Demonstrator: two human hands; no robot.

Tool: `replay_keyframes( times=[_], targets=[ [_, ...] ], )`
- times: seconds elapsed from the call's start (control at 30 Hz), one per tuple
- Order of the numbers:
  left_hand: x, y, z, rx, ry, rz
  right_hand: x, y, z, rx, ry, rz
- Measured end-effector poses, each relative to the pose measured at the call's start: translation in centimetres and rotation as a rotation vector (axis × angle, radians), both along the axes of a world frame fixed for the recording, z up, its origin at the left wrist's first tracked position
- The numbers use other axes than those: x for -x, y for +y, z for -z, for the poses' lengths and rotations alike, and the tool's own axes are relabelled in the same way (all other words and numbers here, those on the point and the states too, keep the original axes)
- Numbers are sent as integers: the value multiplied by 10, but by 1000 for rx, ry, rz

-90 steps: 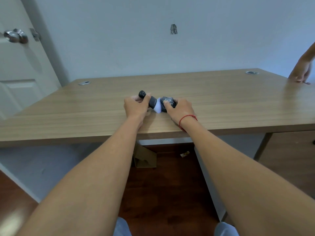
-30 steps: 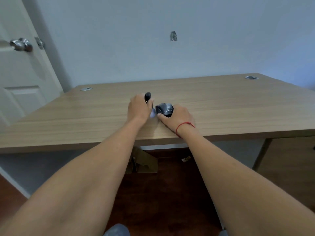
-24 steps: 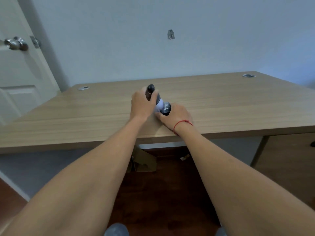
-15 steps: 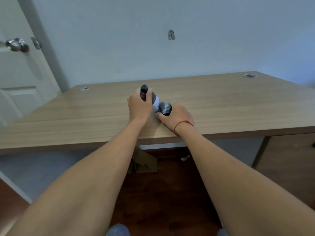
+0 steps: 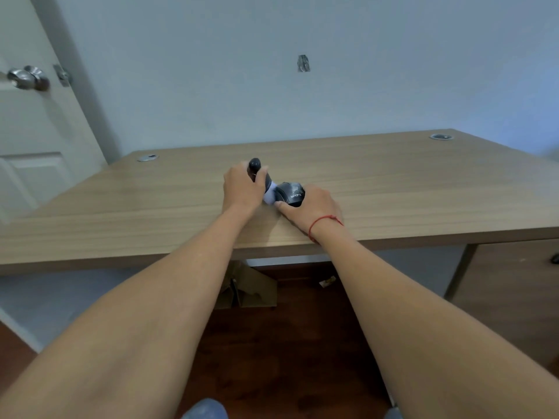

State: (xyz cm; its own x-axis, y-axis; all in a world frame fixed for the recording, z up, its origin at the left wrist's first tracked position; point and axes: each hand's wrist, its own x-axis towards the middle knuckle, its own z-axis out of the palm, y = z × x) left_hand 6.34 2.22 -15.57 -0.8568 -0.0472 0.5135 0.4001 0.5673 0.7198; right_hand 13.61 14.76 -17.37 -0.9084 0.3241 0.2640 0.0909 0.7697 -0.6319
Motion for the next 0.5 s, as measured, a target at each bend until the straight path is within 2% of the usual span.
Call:
replay_keyframes(
  times=[0.13,0.2,0.27,0.4,0.43,0.5],
  targets=[
    [-10,5,-17,-174,118,78,2,0,0,29,-8,-4],
    [-13,11,-18,-104,126,148,4,1,1,44,7,-3],
    [-13,16,-15,57,117,155,5,1,2,59,15,2],
    [-3,6,-8,255,71,-77,6,-1,2,34,15,31],
    [-2,2,-6,266,70,-92,5,-1,2,22,10,37],
    [-5,0,-6,155,104,-42,6,-1,1,19,6,43]
  ],
)
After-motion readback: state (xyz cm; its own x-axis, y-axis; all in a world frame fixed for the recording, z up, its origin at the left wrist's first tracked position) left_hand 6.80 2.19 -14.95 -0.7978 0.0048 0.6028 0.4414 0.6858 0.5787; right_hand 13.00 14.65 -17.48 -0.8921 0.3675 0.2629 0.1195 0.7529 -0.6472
